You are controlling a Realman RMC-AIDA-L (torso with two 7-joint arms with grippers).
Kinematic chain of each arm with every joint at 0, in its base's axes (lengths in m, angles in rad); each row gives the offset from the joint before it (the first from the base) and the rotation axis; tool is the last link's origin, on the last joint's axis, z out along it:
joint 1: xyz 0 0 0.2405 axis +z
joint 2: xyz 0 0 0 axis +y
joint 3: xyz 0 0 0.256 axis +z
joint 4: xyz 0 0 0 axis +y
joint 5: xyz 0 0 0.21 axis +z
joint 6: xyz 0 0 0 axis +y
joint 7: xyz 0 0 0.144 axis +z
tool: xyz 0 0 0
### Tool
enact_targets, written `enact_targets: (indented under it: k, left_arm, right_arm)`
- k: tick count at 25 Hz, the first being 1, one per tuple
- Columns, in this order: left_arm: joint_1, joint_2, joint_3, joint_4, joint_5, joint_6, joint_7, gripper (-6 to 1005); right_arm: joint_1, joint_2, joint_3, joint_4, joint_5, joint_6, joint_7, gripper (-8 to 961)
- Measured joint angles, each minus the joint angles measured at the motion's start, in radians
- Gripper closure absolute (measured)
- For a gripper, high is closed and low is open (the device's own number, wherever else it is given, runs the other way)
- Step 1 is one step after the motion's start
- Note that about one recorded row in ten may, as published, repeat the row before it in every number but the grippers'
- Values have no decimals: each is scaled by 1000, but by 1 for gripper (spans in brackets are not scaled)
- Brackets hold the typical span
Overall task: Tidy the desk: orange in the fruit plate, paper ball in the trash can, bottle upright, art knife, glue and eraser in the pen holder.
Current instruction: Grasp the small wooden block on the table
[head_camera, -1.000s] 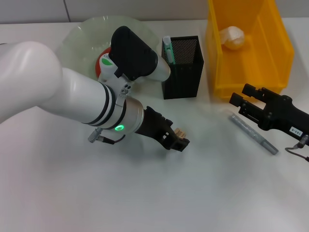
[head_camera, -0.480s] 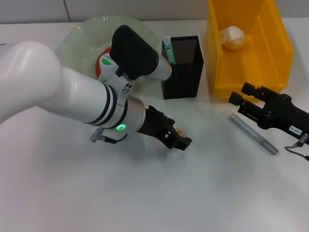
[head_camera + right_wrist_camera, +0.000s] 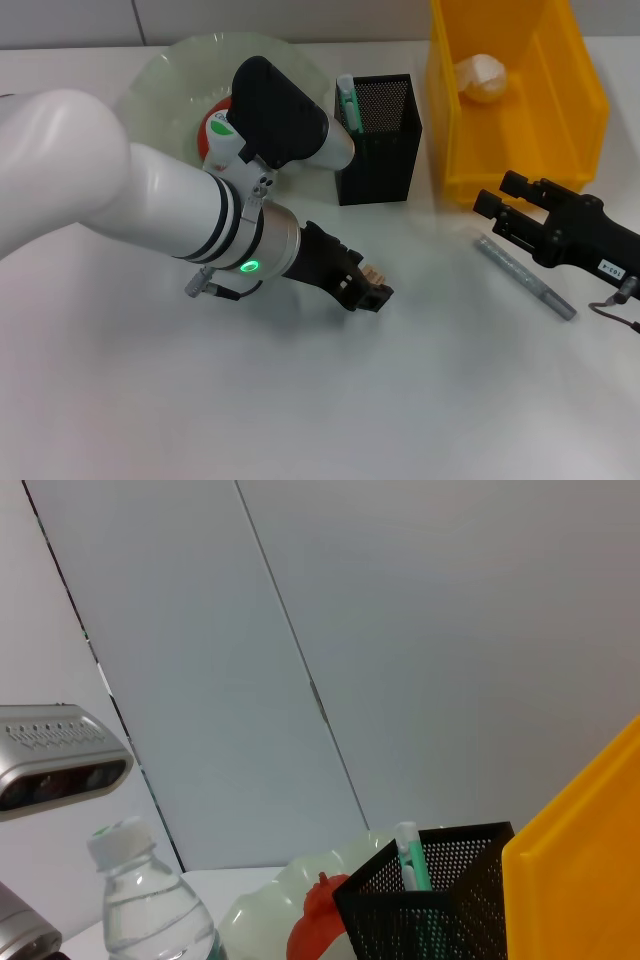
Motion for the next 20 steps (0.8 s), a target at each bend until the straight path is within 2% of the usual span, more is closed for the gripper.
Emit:
enact_targets:
  k: [11,20]
  left_arm:
    - [3,0,15,-12,-19,-19,10,436]
    - [3,0,15,-19,-28,-24,12,436]
  right_arm:
    - [-2,0,0,1,0,0,0,391]
    - [-2,0,0,1,0,0,0,391]
